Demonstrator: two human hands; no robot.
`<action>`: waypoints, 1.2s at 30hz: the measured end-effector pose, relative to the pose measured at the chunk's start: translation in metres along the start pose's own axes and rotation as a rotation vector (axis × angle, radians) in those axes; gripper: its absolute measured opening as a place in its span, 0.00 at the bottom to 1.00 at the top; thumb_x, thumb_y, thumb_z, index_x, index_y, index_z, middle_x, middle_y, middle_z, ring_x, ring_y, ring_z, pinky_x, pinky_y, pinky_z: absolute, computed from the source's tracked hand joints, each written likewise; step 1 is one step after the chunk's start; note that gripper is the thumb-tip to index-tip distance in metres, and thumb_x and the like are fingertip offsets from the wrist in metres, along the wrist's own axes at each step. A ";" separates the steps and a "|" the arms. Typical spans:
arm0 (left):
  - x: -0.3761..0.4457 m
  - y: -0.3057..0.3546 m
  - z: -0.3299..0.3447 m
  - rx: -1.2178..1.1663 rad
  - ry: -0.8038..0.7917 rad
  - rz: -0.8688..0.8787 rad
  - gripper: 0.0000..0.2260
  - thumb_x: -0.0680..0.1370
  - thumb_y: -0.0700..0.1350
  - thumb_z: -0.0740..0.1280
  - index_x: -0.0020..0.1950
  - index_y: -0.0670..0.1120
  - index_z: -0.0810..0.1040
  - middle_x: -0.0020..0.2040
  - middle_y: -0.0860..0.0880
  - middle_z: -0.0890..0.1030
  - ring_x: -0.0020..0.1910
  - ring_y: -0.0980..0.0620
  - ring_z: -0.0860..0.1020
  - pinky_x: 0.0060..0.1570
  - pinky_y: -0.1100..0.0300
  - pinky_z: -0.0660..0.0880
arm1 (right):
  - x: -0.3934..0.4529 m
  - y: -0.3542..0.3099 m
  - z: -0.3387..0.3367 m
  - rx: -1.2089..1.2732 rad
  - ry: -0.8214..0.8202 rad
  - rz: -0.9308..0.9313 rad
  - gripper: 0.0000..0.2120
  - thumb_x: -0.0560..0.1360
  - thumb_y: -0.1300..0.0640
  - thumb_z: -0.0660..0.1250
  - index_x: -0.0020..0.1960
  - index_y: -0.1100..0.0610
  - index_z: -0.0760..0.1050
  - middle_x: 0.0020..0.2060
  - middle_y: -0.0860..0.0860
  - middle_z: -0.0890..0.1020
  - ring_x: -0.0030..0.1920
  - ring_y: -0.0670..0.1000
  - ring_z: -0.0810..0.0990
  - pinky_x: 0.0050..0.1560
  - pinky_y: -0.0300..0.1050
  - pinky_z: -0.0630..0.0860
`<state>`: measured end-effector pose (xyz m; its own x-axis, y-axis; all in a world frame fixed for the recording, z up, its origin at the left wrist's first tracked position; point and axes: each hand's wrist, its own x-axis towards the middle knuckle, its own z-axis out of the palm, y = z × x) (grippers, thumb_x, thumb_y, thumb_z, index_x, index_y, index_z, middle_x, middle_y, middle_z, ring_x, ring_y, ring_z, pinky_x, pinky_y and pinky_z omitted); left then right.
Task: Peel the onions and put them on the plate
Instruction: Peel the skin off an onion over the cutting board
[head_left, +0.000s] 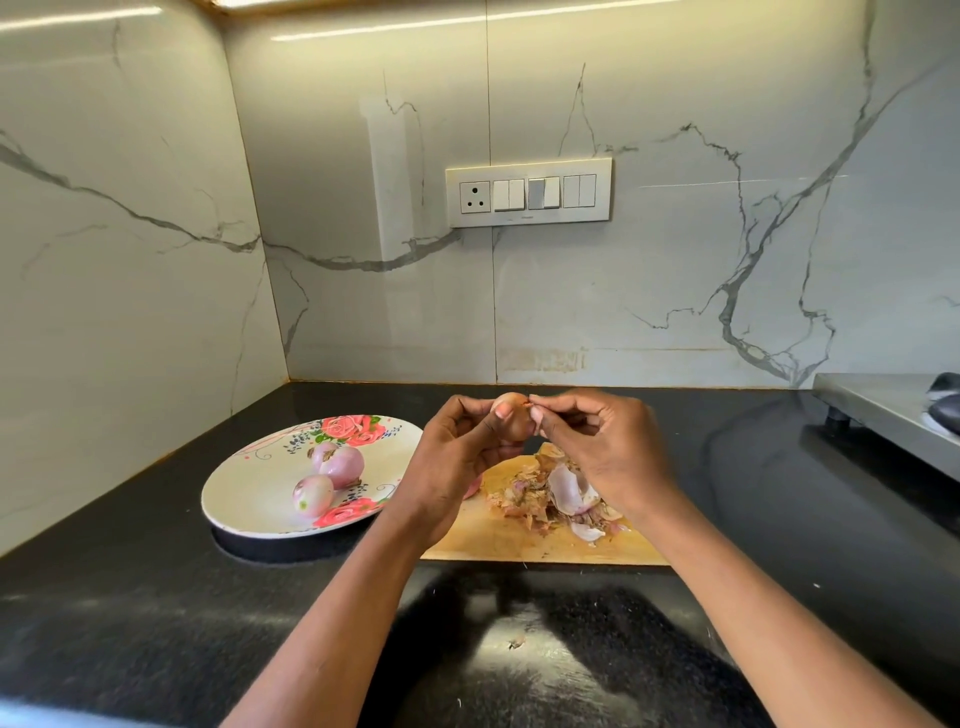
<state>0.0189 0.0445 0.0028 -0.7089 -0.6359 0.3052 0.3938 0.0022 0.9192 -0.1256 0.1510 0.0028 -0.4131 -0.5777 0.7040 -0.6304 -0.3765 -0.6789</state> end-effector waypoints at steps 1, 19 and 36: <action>0.000 0.000 0.000 -0.013 -0.002 -0.006 0.15 0.75 0.46 0.69 0.56 0.38 0.75 0.50 0.42 0.85 0.48 0.48 0.84 0.50 0.59 0.82 | 0.000 0.001 0.000 0.000 0.009 -0.001 0.08 0.75 0.60 0.75 0.51 0.49 0.85 0.42 0.45 0.88 0.44 0.45 0.87 0.49 0.42 0.83; 0.001 0.006 0.000 -0.101 0.050 -0.034 0.21 0.72 0.44 0.72 0.65 0.45 0.78 0.58 0.43 0.84 0.51 0.51 0.84 0.53 0.60 0.81 | 0.007 0.015 -0.011 -0.231 -0.014 0.140 0.06 0.78 0.62 0.71 0.49 0.50 0.82 0.40 0.44 0.85 0.40 0.41 0.84 0.45 0.39 0.82; -0.001 0.003 -0.002 0.165 -0.055 0.072 0.22 0.75 0.45 0.72 0.69 0.46 0.78 0.57 0.44 0.85 0.52 0.50 0.84 0.51 0.60 0.79 | 0.009 -0.005 -0.008 0.145 -0.093 0.098 0.11 0.68 0.51 0.76 0.50 0.51 0.85 0.47 0.48 0.88 0.50 0.49 0.86 0.57 0.55 0.82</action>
<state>0.0220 0.0437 0.0047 -0.7149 -0.5863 0.3811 0.3471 0.1756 0.9213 -0.1312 0.1539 0.0144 -0.4012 -0.6787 0.6151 -0.4858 -0.4117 -0.7711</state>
